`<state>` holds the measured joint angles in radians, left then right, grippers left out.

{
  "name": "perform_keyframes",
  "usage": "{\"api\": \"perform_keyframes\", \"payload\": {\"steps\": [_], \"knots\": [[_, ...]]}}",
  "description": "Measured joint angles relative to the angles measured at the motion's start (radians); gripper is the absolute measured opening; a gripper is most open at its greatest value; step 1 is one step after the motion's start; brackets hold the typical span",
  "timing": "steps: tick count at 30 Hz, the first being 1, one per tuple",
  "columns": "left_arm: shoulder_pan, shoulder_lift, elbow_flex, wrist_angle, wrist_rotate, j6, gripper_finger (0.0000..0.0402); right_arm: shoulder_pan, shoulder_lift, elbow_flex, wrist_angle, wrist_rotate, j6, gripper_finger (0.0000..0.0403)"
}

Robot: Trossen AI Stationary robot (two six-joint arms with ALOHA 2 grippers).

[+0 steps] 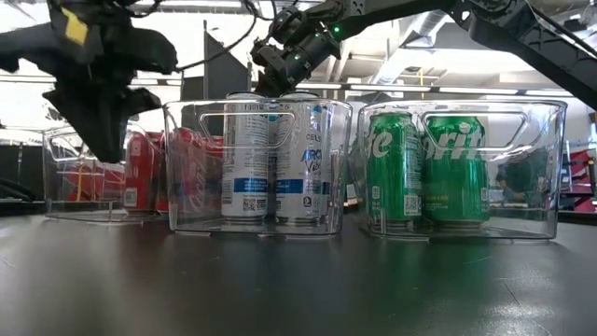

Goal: Sort soda cans
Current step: Adjust the left transparent bin

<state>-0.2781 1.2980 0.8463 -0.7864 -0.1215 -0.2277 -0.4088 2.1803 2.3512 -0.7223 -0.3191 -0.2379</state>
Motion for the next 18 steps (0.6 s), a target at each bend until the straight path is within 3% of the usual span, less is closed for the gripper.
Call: {"api": "perform_keyframes", "payload": {"steps": [9, 18], "knots": [[-0.001, -0.01, 0.001, -0.003, 0.008, -0.009, 0.0088, 0.0, 0.0, 0.0, 0.0, 0.0, 0.0, 0.0047], [-0.001, -0.011, 0.048, -0.033, -0.019, -0.003, 0.0172, 0.0, 0.0, 0.0, 0.0, 0.0, 0.0, 0.0047]]}}
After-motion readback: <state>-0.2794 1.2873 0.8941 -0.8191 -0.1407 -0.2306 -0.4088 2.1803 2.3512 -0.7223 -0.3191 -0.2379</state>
